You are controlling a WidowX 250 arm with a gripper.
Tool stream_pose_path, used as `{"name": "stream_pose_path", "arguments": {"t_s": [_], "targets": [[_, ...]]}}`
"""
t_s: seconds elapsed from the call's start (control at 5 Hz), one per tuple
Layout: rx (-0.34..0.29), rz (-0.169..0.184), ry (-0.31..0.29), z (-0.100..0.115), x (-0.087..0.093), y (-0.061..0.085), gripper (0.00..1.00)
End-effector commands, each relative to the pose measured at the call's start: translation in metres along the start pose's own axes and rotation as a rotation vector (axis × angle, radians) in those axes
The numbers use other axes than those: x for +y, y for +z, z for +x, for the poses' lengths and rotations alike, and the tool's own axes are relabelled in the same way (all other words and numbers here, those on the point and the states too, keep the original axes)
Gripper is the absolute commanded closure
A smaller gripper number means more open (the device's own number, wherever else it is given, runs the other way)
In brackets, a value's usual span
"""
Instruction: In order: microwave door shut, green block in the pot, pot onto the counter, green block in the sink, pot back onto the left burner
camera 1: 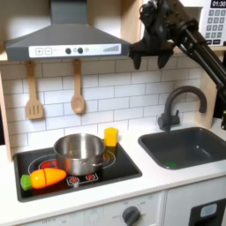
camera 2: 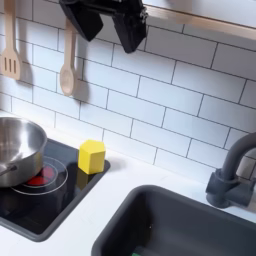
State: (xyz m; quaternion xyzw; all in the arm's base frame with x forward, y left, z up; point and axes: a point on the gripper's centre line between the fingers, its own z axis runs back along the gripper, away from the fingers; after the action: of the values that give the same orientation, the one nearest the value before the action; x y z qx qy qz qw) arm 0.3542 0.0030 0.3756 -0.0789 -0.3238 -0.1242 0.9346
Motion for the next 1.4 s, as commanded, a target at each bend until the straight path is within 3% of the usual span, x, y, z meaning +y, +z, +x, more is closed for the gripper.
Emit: {"name": "stream_pose_path", "arguments": {"t_s": [0.0,0.6,1.0,1.2], "targets": [[-0.048,-0.014,-0.02,0.011,-0.009,0.009,0.0],[-0.097,-0.011,-0.017,0.026,-0.012,0.013,0.0],[-0.144,0.013,-0.015,0.034,-0.009,0.018,0.0],[-0.165,0.0,-0.029,0.041,-0.015,0.018,0.0]]}}
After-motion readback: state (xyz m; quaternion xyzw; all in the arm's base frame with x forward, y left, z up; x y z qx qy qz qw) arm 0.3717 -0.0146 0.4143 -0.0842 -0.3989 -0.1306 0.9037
